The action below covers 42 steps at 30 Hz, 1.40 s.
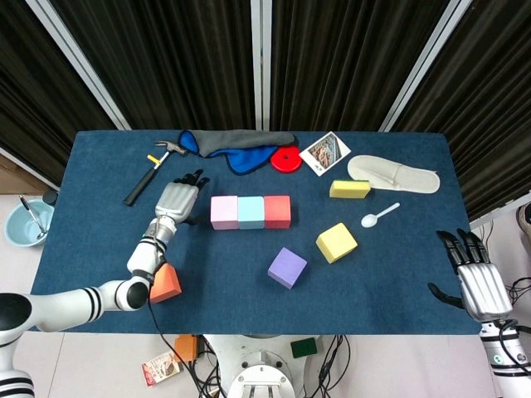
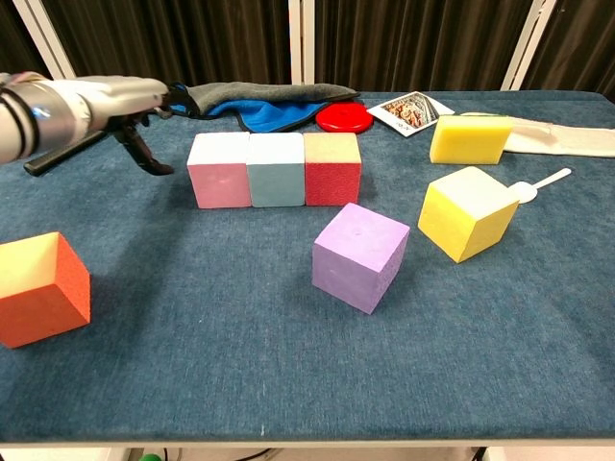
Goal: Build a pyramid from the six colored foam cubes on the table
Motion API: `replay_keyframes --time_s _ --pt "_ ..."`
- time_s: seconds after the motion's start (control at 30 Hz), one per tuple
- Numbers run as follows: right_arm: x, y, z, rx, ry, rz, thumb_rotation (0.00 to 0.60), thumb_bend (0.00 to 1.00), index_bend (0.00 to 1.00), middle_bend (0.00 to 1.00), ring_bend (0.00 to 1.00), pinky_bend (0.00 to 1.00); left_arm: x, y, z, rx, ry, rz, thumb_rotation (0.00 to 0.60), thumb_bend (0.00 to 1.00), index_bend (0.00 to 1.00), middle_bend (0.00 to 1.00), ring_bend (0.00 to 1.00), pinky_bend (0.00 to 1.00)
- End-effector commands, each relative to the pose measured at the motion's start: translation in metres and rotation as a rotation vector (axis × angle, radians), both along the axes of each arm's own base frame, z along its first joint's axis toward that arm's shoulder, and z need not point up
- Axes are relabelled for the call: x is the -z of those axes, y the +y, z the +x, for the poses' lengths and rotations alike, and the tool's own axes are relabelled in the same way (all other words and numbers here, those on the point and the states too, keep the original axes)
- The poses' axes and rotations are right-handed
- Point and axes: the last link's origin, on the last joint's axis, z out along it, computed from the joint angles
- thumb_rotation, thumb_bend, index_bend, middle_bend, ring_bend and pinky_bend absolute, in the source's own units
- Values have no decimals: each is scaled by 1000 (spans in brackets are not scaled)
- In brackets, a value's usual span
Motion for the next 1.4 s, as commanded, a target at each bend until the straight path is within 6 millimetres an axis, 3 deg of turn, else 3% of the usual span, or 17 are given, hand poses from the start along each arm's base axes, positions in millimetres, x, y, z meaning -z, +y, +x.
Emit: replay_keyframes --time_s 0.03,0.27,0.4,0.6,0.73,1.03,1.2,1.4 --pt "9 -7 17 -80 -1 91 600 198 0 86 7 26 -19 -7 -8 -9 -9 38 576 224 116 5 84 222" --pt "21 -25 53 -223 55 181 600 199 0 99 7 27 -48 -28 -19 14 -31 75 583 224 120 20 86 221" --pt "25 -29 63 -254 82 187 600 199 0 99 7 26 -54 -47 -22 23 -40 25 572 223 124 34 90 226" --pt "21 -26 60 -240 93 158 600 199 0 99 7 26 -69 -83 -25 33 -49 -63 566 223 124 60 110 225" --pt "16 -21 54 -220 84 137 600 199 0 99 7 27 -77 -105 -33 36 -39 -78 478 216 124 62 110 227" --pt "13 -18 43 -200 66 112 600 198 0 99 7 26 -81 -170 -45 27 -65 -139 375 187 108 55 110 228" --pt "14 -20 43 -202 60 111 600 199 0 99 7 25 -79 -185 -46 20 -83 -165 330 187 76 31 106 227" --pt "15 -21 42 -196 53 111 600 199 0 98 7 23 -73 -190 -52 7 -25 -175 343 187 43 11 89 228"
